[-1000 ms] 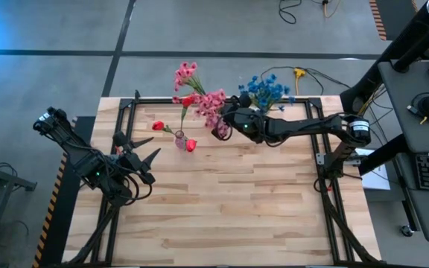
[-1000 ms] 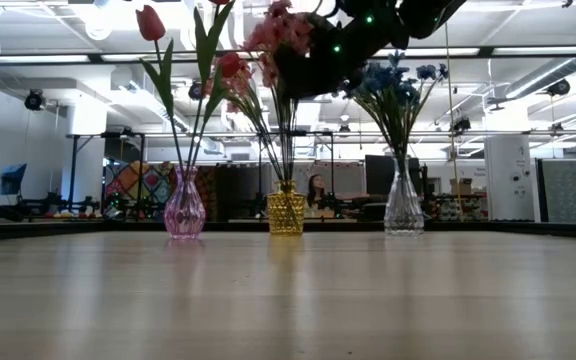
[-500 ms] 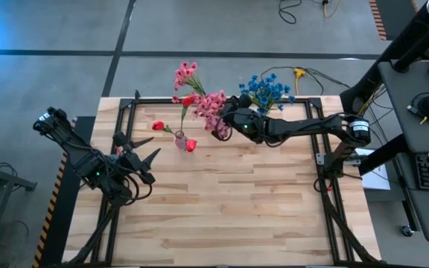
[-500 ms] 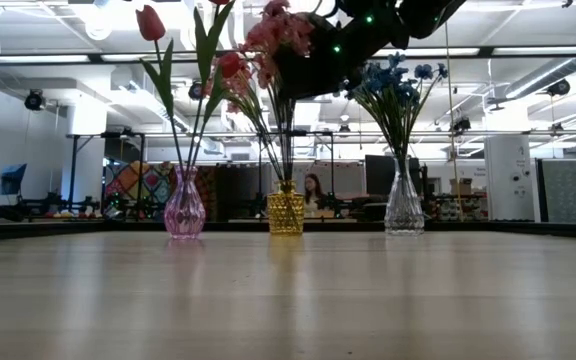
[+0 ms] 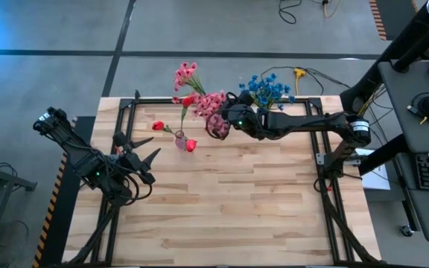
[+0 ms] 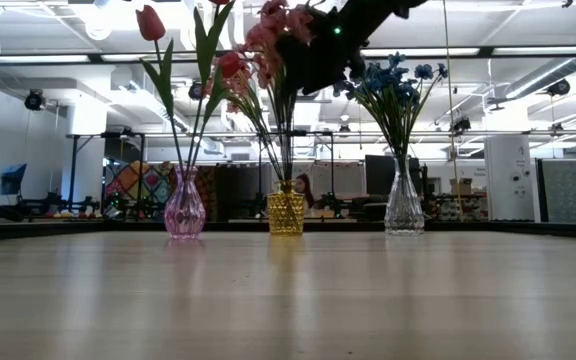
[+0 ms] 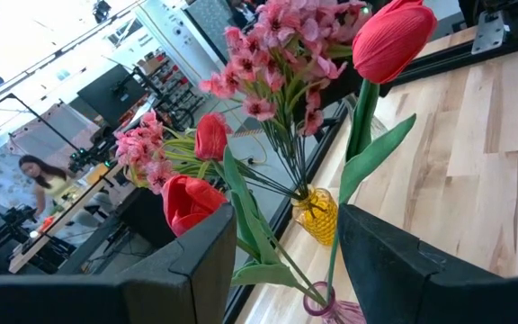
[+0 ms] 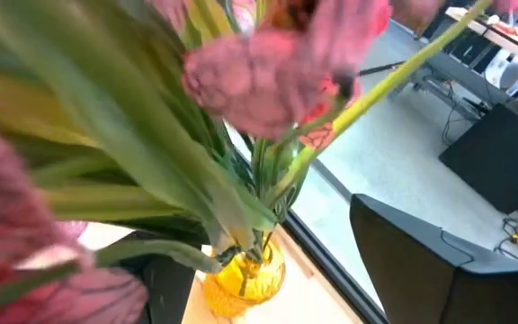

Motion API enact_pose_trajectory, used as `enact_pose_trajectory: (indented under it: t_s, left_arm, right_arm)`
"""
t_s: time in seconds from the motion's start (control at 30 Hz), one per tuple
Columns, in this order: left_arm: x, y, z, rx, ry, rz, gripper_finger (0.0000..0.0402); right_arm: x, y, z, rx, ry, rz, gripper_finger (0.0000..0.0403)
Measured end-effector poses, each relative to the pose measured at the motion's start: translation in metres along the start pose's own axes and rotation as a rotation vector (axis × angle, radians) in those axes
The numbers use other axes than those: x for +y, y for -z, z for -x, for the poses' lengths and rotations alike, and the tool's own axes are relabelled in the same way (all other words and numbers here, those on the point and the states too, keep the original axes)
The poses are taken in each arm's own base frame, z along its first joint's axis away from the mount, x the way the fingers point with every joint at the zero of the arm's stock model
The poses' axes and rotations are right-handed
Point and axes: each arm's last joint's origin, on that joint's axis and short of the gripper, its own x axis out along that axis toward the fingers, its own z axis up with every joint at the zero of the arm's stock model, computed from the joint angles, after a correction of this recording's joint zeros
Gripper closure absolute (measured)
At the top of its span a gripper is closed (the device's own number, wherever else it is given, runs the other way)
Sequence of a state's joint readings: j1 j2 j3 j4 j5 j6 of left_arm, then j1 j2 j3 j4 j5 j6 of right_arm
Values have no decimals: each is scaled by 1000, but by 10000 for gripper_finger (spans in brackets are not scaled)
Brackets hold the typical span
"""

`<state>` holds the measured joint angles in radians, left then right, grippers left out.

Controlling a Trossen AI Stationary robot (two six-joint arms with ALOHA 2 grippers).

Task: Sort flowers into vase by color
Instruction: Put the pink flowers into the yellow vase

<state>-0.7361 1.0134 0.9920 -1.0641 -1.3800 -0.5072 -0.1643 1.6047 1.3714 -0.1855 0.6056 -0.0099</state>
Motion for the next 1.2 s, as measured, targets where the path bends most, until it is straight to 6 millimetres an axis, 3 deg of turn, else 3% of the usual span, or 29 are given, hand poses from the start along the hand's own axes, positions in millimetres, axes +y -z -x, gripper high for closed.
enact_pose_trajectory:
  t_s: [0.67,1.2]
  left_arm:
    - [0,0,0,0,0,0,224]
    - [0,0,0,0,0,0,224]
  right_arm:
    - [-3,-20,27,115,-30,64,131]
    - [-2,-21,38,126,-49,102,113]
